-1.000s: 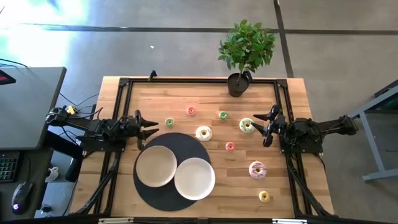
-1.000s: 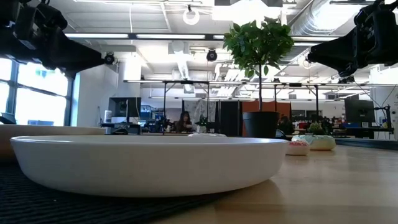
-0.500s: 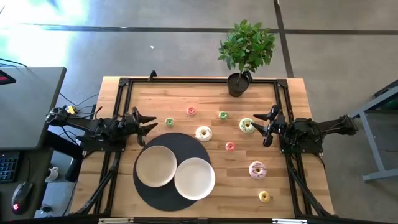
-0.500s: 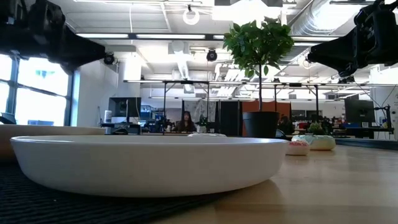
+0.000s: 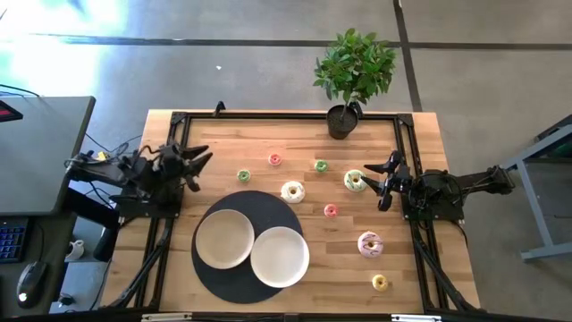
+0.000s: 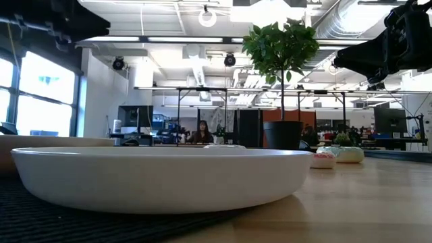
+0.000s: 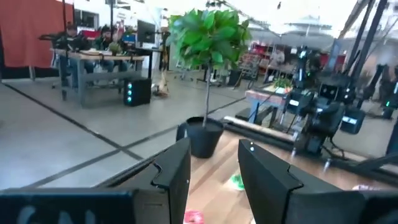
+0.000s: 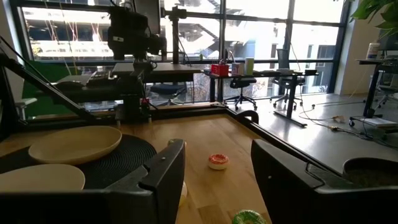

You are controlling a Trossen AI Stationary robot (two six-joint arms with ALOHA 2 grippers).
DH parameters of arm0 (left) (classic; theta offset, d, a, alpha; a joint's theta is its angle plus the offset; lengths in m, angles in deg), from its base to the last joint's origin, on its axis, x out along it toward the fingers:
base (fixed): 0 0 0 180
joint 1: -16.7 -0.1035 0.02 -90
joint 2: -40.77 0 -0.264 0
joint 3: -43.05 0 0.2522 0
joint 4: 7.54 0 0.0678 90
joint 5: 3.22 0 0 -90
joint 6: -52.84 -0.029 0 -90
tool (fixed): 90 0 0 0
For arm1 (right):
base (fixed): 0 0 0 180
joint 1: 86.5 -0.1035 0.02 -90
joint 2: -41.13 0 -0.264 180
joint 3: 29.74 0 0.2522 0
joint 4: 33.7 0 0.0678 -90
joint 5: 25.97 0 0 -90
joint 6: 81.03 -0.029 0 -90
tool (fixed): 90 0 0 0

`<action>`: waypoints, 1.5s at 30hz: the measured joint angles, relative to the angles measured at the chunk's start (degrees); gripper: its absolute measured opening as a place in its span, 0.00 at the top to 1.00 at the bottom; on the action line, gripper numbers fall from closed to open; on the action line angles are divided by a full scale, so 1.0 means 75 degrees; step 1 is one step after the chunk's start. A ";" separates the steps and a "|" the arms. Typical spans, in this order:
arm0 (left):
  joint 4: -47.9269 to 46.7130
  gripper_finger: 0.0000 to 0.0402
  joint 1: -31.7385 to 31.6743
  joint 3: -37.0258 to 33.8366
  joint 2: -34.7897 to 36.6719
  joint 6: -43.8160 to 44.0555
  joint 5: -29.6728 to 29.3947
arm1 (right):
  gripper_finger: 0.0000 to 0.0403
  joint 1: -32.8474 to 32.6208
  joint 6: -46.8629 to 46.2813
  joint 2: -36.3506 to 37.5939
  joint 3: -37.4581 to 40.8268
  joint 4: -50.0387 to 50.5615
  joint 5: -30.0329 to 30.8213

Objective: Pick & Place donuts
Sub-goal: Put the left small green donut on the left white plate

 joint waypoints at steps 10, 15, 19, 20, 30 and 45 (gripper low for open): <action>-0.2091 0.67 0.0003 0.0981 -0.0531 0.0154 0.0179 | 0.55 0.0000 0.0937 0.0000 -0.0002 -0.0003 0.0072; -0.2257 0.67 0.0006 0.0984 -0.0571 0.0129 0.0361 | 0.55 -0.0002 0.1102 -0.0001 -0.0001 -0.0005 -0.0142; -0.2300 0.67 0.0006 0.0984 -0.0573 0.0130 0.0360 | 0.54 0.0000 0.0442 0.0000 -0.0002 -0.0125 -0.0557; -0.2297 0.67 0.0006 0.0987 -0.0573 0.0130 0.0355 | 0.54 0.0000 0.0482 0.0000 0.0001 -0.0132 -0.0671; -0.2314 0.67 0.0006 0.0993 -0.0573 0.0130 0.0553 | 0.54 -0.0002 0.0861 -0.0002 0.0001 0.0072 -0.0994; -0.2325 0.67 0.0006 0.0996 -0.0573 0.0232 0.0869 | 0.56 -0.0001 0.0311 0.0000 0.0001 -0.1202 0.0882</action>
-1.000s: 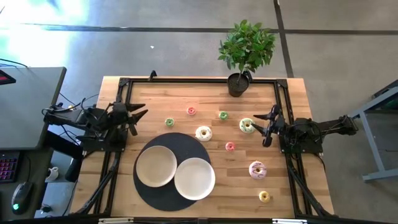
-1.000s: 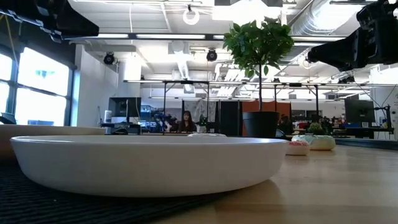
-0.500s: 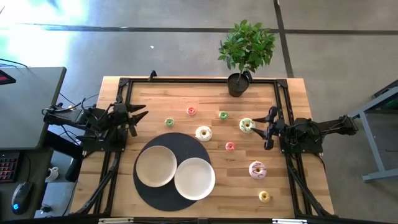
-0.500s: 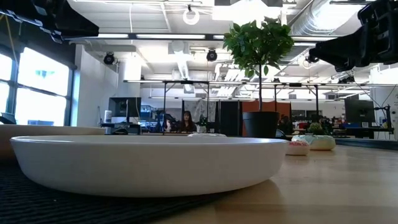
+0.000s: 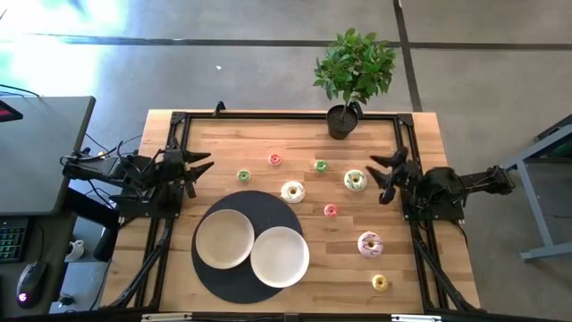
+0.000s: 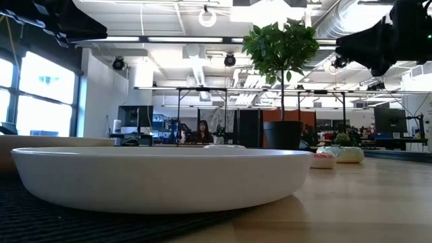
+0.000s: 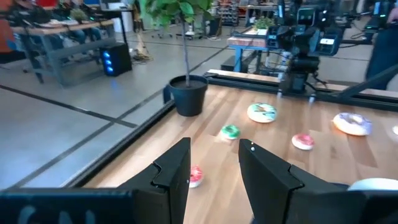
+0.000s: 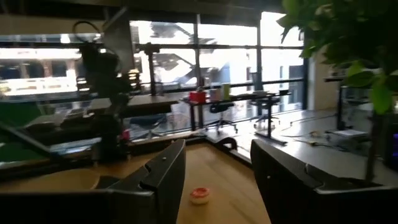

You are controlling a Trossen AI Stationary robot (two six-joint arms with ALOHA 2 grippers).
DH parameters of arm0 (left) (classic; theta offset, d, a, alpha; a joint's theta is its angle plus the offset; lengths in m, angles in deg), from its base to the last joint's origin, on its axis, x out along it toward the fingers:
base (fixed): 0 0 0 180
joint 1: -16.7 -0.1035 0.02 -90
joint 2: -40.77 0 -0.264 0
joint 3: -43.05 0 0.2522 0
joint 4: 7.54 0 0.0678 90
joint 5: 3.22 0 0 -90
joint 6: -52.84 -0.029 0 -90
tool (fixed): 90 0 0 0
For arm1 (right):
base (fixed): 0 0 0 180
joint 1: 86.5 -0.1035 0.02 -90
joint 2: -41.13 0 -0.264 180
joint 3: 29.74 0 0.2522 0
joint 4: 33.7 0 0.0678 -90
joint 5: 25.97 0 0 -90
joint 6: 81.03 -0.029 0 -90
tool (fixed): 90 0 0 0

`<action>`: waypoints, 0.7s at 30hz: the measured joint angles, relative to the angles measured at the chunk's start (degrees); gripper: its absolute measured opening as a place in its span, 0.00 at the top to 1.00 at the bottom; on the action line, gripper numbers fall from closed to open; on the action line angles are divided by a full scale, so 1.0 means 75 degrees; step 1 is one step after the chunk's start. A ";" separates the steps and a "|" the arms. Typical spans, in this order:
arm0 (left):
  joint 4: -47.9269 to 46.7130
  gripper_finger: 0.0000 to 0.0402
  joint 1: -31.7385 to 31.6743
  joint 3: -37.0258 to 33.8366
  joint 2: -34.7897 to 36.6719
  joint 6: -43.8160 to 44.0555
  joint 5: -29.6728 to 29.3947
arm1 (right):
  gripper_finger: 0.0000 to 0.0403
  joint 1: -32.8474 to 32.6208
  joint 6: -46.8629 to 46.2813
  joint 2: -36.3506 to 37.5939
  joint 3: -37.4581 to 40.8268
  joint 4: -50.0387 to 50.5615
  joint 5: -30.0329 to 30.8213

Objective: Pick & Place donuts
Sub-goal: Put the left small green donut on the left white plate

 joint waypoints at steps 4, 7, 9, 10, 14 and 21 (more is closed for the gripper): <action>0.0033 0.67 0.0000 0.0000 0.0000 -0.0172 -0.0109 | 0.56 0.0001 0.0112 -0.0006 -0.0020 -0.0147 0.0514; 0.0040 0.66 -0.0003 0.0000 0.0000 -0.0258 -0.0302 | 0.56 0.0001 0.0036 -0.0216 -0.0167 -0.0194 0.0112; 0.0039 0.62 -0.0003 0.0000 0.0000 -0.0264 -0.0395 | 0.56 0.0001 0.0128 -0.0491 -0.0374 -0.0341 -0.0042; 0.0038 0.60 -0.0003 0.0000 -0.0008 -0.0255 -0.0401 | 0.56 0.0001 0.0150 -0.0663 -0.0489 -0.0339 -0.0065; 0.0040 0.47 -0.0003 0.0003 -0.0199 -0.0250 -0.0468 | 0.54 0.0001 0.0323 -0.1592 -0.1117 -0.0314 -0.0182; 0.0458 0.37 -0.0003 0.0003 -0.0699 -0.0044 -0.0913 | 0.54 0.0001 -0.0163 -0.4012 -0.1906 0.0003 -0.0851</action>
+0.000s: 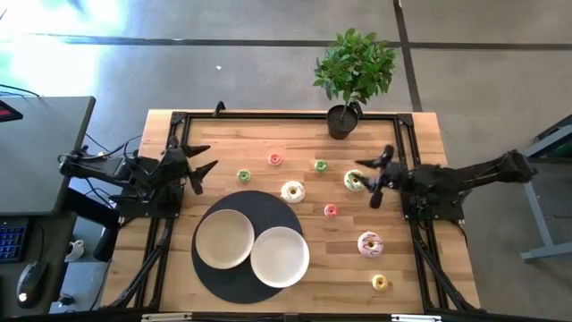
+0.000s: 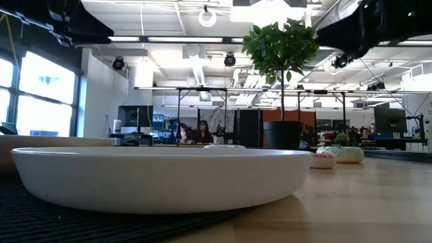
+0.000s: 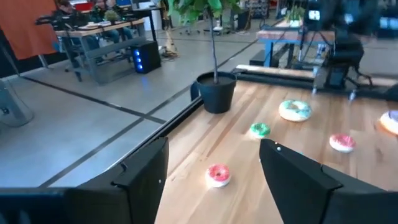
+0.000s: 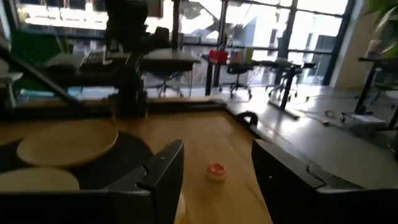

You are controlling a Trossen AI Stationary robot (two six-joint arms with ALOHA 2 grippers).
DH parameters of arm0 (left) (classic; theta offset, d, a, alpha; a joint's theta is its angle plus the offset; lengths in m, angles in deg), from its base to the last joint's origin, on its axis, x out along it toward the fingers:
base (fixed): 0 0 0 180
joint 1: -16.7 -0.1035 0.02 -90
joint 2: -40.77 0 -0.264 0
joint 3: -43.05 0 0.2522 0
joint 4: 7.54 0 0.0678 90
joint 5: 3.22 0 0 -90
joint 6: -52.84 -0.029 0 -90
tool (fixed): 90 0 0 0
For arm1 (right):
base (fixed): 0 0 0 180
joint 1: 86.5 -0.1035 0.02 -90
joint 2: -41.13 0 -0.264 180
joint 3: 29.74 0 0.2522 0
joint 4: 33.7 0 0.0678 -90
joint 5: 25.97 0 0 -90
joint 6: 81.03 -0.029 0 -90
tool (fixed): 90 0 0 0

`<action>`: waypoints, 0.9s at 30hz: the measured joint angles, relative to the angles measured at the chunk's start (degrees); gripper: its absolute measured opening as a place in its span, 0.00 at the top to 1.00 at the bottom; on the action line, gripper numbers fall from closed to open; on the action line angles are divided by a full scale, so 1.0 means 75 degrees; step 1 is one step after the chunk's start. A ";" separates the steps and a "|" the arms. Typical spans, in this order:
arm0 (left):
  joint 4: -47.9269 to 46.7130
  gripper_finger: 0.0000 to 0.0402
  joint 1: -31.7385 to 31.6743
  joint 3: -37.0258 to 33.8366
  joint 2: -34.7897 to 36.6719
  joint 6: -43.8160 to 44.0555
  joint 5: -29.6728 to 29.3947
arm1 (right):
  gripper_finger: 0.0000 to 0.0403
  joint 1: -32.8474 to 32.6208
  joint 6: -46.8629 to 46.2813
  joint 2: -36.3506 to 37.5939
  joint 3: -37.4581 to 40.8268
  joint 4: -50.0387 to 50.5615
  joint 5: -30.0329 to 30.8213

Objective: Pick & Place donuts
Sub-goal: Put the left small green donut on the left white plate

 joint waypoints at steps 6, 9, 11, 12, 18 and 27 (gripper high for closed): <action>0.0581 0.37 0.0000 0.0000 -0.0981 0.0894 0.0148 | 0.54 0.0006 -0.0831 -0.2242 -0.0310 0.0017 -0.0512; 0.0445 0.37 0.0000 -0.0006 -0.1827 0.1642 -0.0101 | 0.54 0.0128 -0.0855 -0.3101 -0.0528 0.0025 -0.0690; 0.0360 0.37 -0.0003 -0.0015 -0.2456 0.2114 -0.0194 | 0.54 0.0282 -0.0723 -0.3522 -0.0734 0.0018 -0.0954; 0.0365 0.37 -0.0006 -0.0017 -0.2800 0.2353 -0.0196 | 0.54 0.0377 -0.0670 -0.3688 -0.0837 0.0013 -0.1107; 0.0372 0.37 -0.0023 -0.0017 -0.4850 0.4338 -0.0192 | 0.54 0.0864 -0.0313 -0.4254 -0.1471 0.0139 -0.1523; 0.0934 0.37 -0.1303 -0.0023 -0.7375 0.5092 0.1193 | 0.54 0.1257 0.0341 -0.4270 -0.1824 0.0281 -0.1984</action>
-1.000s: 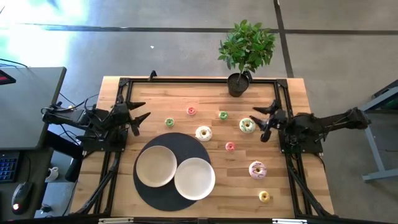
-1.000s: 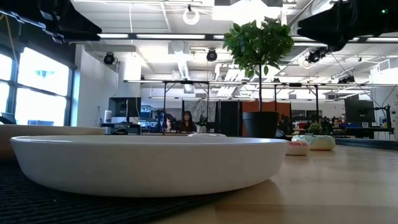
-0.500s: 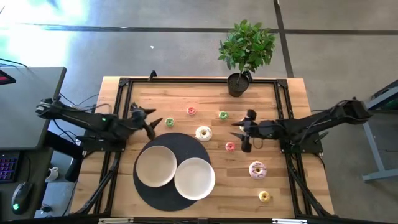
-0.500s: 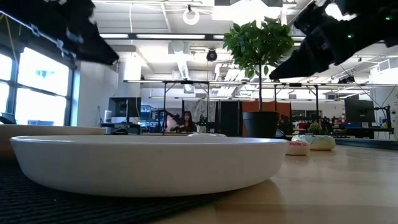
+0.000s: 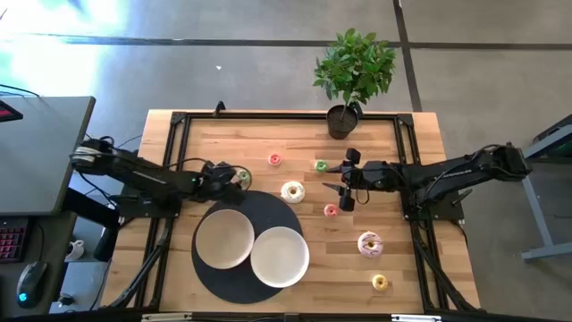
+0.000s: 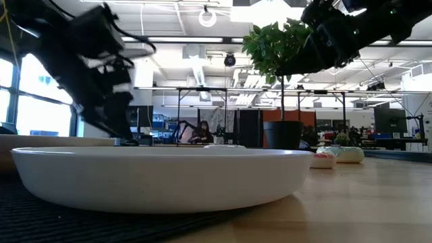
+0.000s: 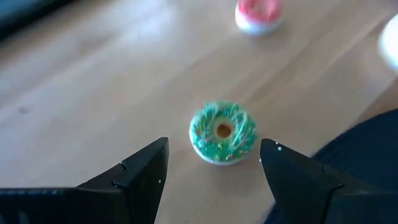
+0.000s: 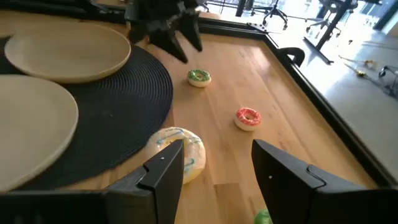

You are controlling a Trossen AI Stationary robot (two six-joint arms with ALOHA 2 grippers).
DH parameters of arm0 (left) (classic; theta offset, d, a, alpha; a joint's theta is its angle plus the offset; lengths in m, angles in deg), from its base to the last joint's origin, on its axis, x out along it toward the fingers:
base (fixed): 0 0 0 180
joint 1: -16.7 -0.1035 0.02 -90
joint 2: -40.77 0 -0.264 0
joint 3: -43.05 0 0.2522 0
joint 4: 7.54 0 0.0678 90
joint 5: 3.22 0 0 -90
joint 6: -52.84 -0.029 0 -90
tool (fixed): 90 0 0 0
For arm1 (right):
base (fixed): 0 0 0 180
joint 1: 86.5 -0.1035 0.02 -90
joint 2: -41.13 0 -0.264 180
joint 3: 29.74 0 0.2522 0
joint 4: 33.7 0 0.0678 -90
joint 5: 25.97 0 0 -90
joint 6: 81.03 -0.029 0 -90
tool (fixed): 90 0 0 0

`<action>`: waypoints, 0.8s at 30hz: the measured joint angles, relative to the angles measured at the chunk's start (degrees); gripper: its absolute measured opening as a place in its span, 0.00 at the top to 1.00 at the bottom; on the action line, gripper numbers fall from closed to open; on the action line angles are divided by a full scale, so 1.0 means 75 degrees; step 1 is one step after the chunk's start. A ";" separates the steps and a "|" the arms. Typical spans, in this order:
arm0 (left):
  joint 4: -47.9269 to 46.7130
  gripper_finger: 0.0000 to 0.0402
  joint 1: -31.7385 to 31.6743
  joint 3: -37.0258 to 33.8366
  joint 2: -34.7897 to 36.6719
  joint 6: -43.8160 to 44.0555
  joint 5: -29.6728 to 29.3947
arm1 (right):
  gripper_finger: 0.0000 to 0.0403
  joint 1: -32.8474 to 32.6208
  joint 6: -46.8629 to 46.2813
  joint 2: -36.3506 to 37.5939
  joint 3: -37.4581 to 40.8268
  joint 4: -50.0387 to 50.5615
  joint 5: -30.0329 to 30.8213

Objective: Pick & Place donuts
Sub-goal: Put the left small green donut on the left white plate

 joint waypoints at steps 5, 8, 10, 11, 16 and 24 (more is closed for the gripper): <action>0.1197 0.37 -0.0502 -0.0003 -0.1008 -0.0708 0.0740 | 0.54 0.0228 0.0405 0.0000 0.0000 0.0000 -0.0053; 0.1464 0.37 -0.0659 0.0036 -0.1411 -0.0899 0.0648 | 0.54 0.0399 0.0560 0.0000 0.0000 -0.0001 -0.0054; 0.1442 0.38 -0.0773 0.0060 -0.1542 -0.0894 0.0681 | 0.54 0.0521 0.0567 0.0000 0.0000 -0.0010 -0.0053; 0.1479 0.40 -0.0834 0.0077 -0.1617 -0.0886 0.0709 | 0.54 0.0572 0.0574 0.0000 0.0000 -0.0022 -0.0054; 0.1619 0.57 -0.0951 0.0090 -0.1738 -0.0872 0.0814 | 0.54 0.0750 0.0539 0.0000 0.0000 -0.0058 -0.0107; 0.0930 0.88 -0.0949 0.0389 -0.1432 -0.0956 0.1196 | 0.54 0.0745 0.0522 0.0000 0.0000 -0.0058 -0.0113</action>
